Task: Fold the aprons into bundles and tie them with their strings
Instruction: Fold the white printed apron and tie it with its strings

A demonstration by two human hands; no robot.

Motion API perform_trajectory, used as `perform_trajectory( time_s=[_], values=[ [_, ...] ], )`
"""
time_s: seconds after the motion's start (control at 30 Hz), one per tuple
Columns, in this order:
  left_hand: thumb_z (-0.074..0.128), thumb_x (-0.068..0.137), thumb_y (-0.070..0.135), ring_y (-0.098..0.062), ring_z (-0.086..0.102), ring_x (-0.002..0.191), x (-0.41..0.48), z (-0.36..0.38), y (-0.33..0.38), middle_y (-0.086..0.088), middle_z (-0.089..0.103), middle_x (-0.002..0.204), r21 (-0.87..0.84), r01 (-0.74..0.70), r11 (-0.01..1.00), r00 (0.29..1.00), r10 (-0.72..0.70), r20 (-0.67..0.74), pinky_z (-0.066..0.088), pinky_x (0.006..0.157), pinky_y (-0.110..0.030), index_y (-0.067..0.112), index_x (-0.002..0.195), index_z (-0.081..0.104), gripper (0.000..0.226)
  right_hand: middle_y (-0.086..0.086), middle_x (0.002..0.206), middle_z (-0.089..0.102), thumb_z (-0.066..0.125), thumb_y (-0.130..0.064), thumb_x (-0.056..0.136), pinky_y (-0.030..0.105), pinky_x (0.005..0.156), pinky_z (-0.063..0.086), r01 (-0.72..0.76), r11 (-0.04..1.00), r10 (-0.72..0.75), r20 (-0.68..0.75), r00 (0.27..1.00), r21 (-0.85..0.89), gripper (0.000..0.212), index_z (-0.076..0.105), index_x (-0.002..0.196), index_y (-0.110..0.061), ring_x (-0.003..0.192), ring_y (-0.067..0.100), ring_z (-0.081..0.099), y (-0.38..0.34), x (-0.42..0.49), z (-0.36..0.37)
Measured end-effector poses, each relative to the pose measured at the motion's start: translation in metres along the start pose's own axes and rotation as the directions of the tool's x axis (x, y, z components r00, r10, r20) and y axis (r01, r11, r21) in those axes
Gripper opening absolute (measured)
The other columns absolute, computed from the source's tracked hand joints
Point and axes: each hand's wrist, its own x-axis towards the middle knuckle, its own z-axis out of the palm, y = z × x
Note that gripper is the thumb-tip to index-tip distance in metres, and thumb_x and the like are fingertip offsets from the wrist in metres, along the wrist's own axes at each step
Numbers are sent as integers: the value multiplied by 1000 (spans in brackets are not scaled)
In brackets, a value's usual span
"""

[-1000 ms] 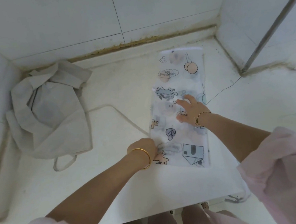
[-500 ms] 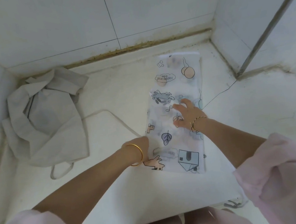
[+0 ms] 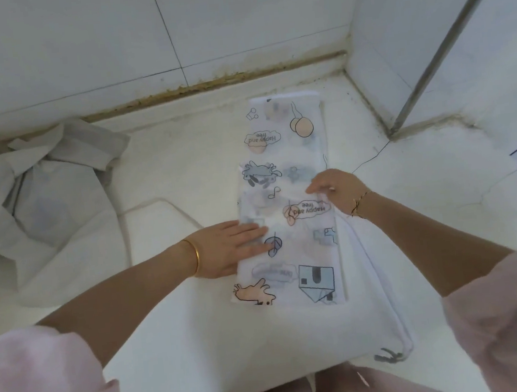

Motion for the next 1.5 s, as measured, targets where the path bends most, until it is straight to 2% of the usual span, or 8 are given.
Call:
perform_trajectory(
  time_s=[0.3,0.43,0.6,0.77,1.0,1.13,1.27,1.5],
  values=[
    [27,81,34,-19,65,101,8,-12,3,-2,67,115,-244,5,970,935,-91,-343,50,94,-38,25,127,57,55,6,142,45,37,26,76,18,109,22,-13,1000,14,157,987,-3,62,62,121,-10,134,20,39,12,-14,-12],
    [23,83,58,-19,57,72,13,-39,16,-6,63,76,-833,215,509,850,-518,-98,44,70,-30,15,88,64,60,10,128,59,37,25,75,12,93,37,-96,983,64,192,979,158,57,67,112,-7,121,23,51,13,-22,-19],
    [44,99,34,-15,47,58,24,-59,11,-3,47,64,-966,-62,-249,606,-779,162,39,57,-27,16,69,43,35,4,87,63,49,15,81,7,64,43,-175,973,112,355,928,149,24,68,89,3,88,16,54,5,-39,-28],
    [43,99,36,-32,64,101,30,-55,-2,-18,68,105,-897,-131,-421,519,-801,300,50,93,-42,9,96,62,34,3,89,59,55,-6,64,20,63,40,-183,939,27,471,882,290,40,64,103,-6,78,14,51,-5,-48,-25],
    [37,95,55,-30,65,88,30,-42,5,-15,68,104,-555,-126,-822,574,-517,635,53,76,-40,12,106,63,52,6,78,55,54,-20,94,26,56,44,-348,810,137,425,895,472,13,55,86,-10,67,21,52,-11,-42,-14],
    [57,80,60,-29,66,77,23,-36,11,-12,72,100,-633,95,-768,719,-387,578,52,63,-32,17,115,61,56,13,85,52,44,-28,99,28,55,38,-370,832,216,374,902,413,25,50,102,-3,58,22,48,-12,-38,-3],
    [56,94,20,-16,58,39,27,-37,15,-7,65,64,-772,194,-605,652,-509,562,50,43,-25,2,106,52,22,4,78,44,36,-29,101,28,59,36,-306,931,249,270,930,197,26,38,81,-12,64,18,44,-17,-31,9],
    [61,89,7,-28,69,74,18,-20,17,-13,73,86,-708,82,-701,675,-484,557,58,64,-35,5,101,62,12,5,80,44,26,-34,101,32,73,35,-285,958,285,149,947,-24,28,34,93,-9,83,24,44,-28,-21,16]
  ],
)
